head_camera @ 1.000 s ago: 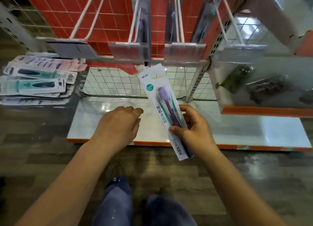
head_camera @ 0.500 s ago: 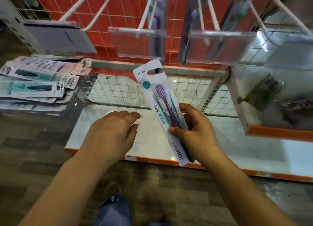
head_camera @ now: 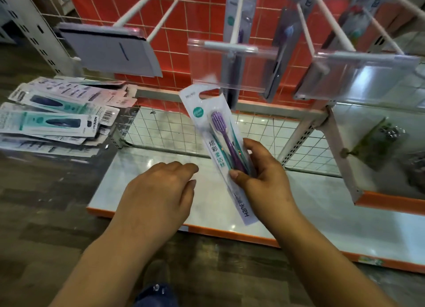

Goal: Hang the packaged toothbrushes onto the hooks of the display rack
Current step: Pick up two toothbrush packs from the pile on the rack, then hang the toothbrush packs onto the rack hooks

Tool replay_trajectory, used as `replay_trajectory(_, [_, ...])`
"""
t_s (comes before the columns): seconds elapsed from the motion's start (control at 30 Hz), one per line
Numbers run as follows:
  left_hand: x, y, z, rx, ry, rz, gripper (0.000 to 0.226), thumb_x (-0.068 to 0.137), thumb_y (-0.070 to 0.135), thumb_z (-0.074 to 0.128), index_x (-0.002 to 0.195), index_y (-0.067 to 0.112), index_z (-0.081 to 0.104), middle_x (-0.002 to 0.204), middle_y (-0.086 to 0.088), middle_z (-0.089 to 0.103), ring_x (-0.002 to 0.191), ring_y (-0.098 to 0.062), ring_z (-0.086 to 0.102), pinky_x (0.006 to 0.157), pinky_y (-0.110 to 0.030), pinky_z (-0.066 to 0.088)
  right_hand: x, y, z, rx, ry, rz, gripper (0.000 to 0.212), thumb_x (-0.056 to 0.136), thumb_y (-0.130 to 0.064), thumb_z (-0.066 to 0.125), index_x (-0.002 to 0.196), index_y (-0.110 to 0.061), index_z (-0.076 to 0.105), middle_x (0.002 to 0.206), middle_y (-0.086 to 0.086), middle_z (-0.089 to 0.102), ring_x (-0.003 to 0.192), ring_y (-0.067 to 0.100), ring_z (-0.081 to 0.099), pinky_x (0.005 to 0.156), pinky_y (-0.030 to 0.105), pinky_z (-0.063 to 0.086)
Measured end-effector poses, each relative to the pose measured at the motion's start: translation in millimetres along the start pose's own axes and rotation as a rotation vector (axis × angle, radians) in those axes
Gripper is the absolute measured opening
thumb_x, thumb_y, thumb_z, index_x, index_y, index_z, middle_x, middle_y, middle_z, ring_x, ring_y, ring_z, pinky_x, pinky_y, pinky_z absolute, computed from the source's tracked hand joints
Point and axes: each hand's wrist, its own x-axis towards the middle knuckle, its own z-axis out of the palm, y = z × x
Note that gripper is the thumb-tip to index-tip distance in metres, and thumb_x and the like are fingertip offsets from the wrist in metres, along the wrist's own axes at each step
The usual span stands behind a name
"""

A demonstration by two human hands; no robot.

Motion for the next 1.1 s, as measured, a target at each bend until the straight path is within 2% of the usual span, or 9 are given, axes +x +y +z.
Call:
replay_trajectory(0.1, [-1,-2,0,0.005,-0.005,-0.004,0.026,0.075,0.023,0.057,0.095,0.016,0.072,0.081,0.002,0.073,0.07,-0.019,0.069,0.051,-0.031,0.054,13,-12,6,0.043,0.085,-0.027,0.048,0.088,0.001,0.056,0.11,-0.04,0.043,0.102,-0.015,0.055,0.089,0.0,0.056,0.067,-0.003,0.044])
replay_trajectory(0.23, [0,-7,-1,0.006,-0.019,0.018,0.032,0.081,0.029,0.045,0.095,0.018,0.072,0.081,0.004,0.072,0.07,-0.018,0.069,0.051,-0.03,0.054,20,-19,11,0.066,0.167,-0.055,0.045,0.088,0.003,0.054,0.113,-0.033,0.047,0.103,-0.01,0.059,0.09,-0.005,0.056,0.067,-0.003,0.042])
replay_trajectory(0.3, [1,-9,-2,0.011,-0.013,0.024,0.027,0.078,0.026,0.052,0.095,0.018,0.072,0.08,0.004,0.072,0.069,-0.018,0.069,0.05,-0.03,0.054,18,-20,15,0.059,0.173,-0.041,0.044,0.089,0.0,0.054,0.12,-0.03,0.049,0.106,-0.01,0.059,0.091,-0.004,0.056,0.068,-0.003,0.043])
replay_trajectory(0.6, [8,-14,-6,0.0,-0.072,0.039,0.023,0.074,0.025,0.062,0.094,0.022,0.072,0.081,0.007,0.072,0.068,-0.013,0.069,0.049,-0.025,0.053,14,-18,25,0.11,0.269,0.055,0.04,0.093,-0.012,0.052,0.123,-0.036,0.04,0.12,-0.009,0.056,0.11,0.012,0.056,0.095,0.033,0.05])
replay_trajectory(0.7, [15,-9,-12,-0.056,-0.179,-0.039,0.032,0.094,0.03,0.05,0.126,0.031,0.054,0.12,0.012,0.062,0.109,-0.011,0.059,0.085,-0.028,0.05,25,-22,30,0.061,0.257,0.083,0.054,0.097,-0.018,0.044,0.145,-0.034,0.025,0.138,-0.006,0.045,0.124,0.013,0.045,0.106,0.035,0.039])
replay_trajectory(0.77, [19,-11,-10,-0.056,-0.176,-0.037,0.041,0.098,0.039,0.03,0.14,0.039,0.032,0.141,0.019,0.041,0.129,-0.003,0.038,0.101,-0.02,0.034,45,-25,30,-0.065,0.3,0.095,0.051,0.099,-0.021,0.04,0.147,-0.029,0.023,0.13,0.0,0.048,0.112,0.014,0.048,0.093,0.026,0.042])
replay_trajectory(0.87, [28,-12,-14,-0.049,-0.231,-0.062,0.043,0.098,0.043,0.025,0.141,0.043,0.025,0.146,0.022,0.032,0.133,0.0,0.031,0.105,-0.017,0.028,82,-36,29,-0.06,0.377,0.165,0.037,0.099,-0.024,0.038,0.133,-0.008,0.041,0.098,0.004,0.053,0.077,0.01,0.048,0.058,0.018,0.035])
replay_trajectory(0.97, [34,-14,-17,-0.048,-0.241,-0.069,0.043,0.098,0.043,0.025,0.141,0.043,0.024,0.145,0.022,0.033,0.133,0.0,0.032,0.105,-0.017,0.028,109,-34,32,0.06,0.376,0.302,0.011,0.102,-0.018,0.032,0.1,-0.009,0.037,0.073,-0.001,0.041,0.058,0.01,0.044,0.053,0.016,0.024])
replay_trajectory(1.1, [41,-14,-16,-0.058,-0.276,-0.091,0.042,0.098,0.043,0.026,0.141,0.042,0.024,0.145,0.021,0.034,0.132,-0.002,0.034,0.105,-0.018,0.03,115,-40,29,-0.069,0.31,0.171,0.035,0.102,-0.009,0.031,0.068,-0.014,0.038,0.052,-0.006,0.042,0.043,-0.016,0.048,0.044,0.002,0.034])
